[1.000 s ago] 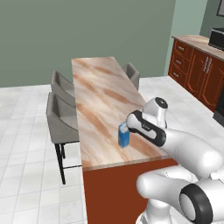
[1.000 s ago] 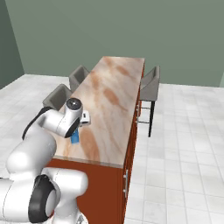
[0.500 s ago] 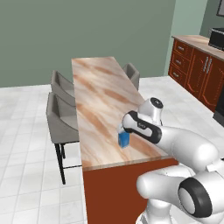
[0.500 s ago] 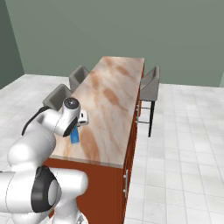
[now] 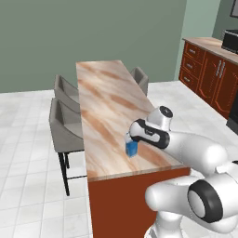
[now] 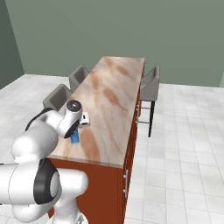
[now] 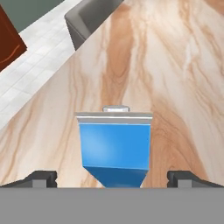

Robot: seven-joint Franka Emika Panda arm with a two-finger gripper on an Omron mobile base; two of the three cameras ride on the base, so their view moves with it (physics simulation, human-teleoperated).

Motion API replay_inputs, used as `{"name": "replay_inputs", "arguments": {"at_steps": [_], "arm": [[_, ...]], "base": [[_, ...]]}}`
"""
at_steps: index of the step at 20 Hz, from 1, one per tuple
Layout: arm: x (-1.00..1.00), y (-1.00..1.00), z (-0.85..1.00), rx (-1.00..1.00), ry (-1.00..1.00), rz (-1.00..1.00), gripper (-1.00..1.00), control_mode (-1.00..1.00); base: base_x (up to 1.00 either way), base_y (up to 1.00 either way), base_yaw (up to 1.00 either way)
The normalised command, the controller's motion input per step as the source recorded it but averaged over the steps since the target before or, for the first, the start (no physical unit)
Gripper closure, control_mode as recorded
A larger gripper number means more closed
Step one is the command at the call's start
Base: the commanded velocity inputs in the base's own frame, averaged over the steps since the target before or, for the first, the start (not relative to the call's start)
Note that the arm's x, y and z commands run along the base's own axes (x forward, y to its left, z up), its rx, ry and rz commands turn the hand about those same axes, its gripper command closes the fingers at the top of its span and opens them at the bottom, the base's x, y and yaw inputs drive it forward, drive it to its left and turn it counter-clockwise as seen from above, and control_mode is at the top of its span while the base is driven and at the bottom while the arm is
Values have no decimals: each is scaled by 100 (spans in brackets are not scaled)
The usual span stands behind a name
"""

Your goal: Pick the milk from the counter and place it in the open cabinet.

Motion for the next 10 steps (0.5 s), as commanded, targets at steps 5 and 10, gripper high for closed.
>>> {"name": "replay_inputs", "arguments": {"at_steps": [5, 10], "arm": [[15, -2, -8, 0, 0, 0, -100, -100], [8, 3, -7, 2, 0, -2, -100, -100]], "base": [[0, 0, 0], [0, 0, 0]]}}
